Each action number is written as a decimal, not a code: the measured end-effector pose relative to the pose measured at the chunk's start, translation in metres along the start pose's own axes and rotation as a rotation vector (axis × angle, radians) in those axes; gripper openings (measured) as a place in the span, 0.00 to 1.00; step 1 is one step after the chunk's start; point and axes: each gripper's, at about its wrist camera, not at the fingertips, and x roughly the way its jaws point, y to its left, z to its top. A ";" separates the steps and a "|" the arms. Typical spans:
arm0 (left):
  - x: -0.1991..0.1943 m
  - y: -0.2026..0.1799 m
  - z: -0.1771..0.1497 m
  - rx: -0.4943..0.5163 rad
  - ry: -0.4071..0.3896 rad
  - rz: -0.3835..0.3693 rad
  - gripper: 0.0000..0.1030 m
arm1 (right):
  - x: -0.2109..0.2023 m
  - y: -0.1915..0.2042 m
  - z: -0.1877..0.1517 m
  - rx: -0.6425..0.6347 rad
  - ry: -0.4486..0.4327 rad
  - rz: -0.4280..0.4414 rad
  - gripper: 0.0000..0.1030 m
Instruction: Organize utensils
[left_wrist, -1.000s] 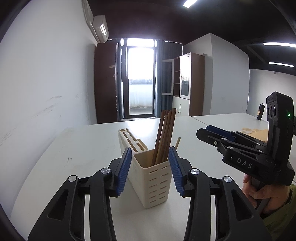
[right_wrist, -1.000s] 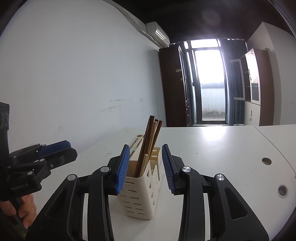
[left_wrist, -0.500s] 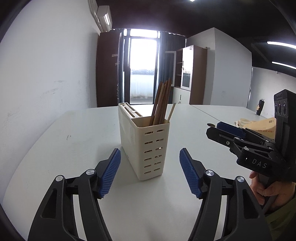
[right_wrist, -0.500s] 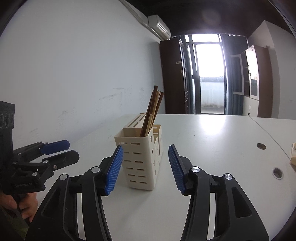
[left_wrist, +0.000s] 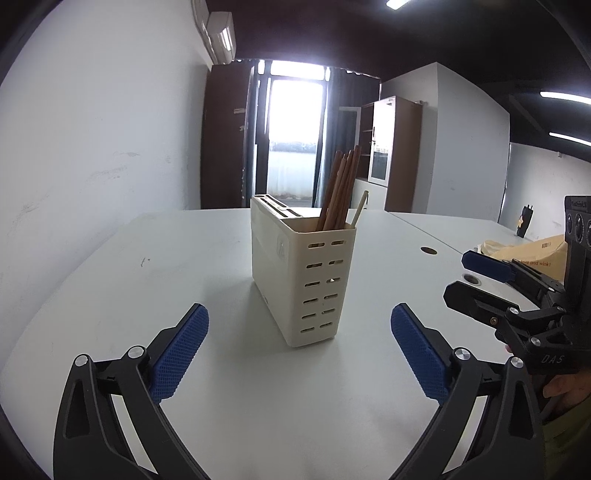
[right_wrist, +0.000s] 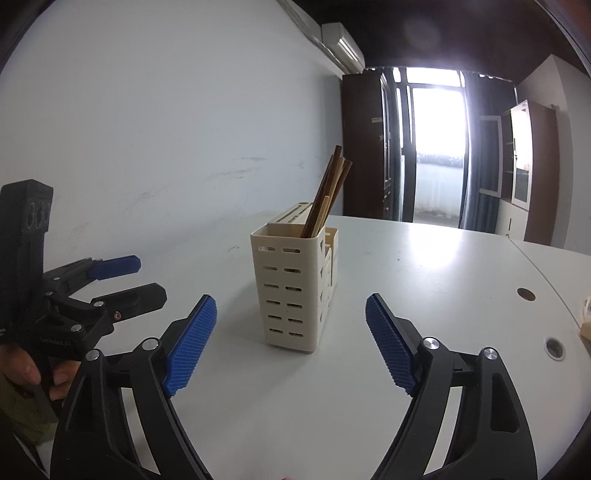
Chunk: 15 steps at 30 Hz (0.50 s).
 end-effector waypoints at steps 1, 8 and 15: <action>-0.001 -0.001 0.001 0.008 -0.006 0.007 0.94 | -0.001 0.001 -0.001 -0.006 -0.008 0.000 0.86; 0.000 -0.002 -0.002 0.016 0.000 0.016 0.94 | -0.004 -0.001 -0.005 0.010 -0.003 0.017 0.90; -0.002 -0.006 -0.003 0.034 0.010 0.020 0.94 | -0.001 -0.003 -0.007 0.018 0.008 0.029 0.93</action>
